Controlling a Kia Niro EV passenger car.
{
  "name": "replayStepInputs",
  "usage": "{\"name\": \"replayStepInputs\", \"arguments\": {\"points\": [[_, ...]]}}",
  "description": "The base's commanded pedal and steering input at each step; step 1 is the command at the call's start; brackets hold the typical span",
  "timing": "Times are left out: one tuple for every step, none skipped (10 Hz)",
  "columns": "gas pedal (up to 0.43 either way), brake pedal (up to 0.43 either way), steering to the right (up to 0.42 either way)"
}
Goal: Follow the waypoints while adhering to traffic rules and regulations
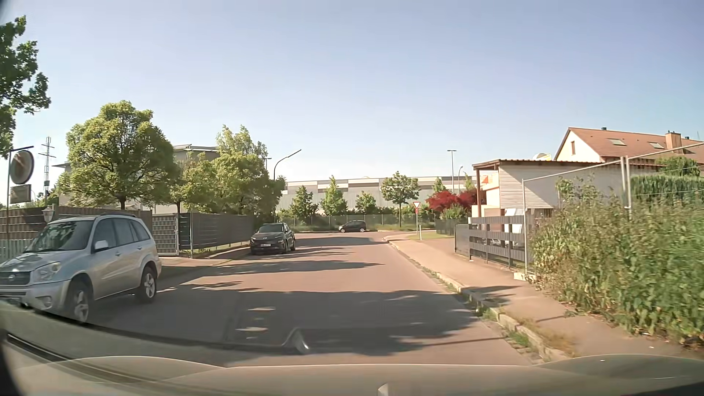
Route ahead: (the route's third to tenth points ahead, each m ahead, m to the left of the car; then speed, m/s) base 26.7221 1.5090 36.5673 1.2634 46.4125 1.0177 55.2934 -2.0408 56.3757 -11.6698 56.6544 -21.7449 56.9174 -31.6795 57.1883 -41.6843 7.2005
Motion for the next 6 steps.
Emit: {"name": "replayStepInputs", "arguments": {"points": [[0.028, 0.0, -0.012], [0.028, 0.0, -0.012], [0.028, 0.0, -0.012], [0.028, 0.0, -0.012], [0.028, 0.0, -0.01], [0.028, 0.0, -0.009]]}}
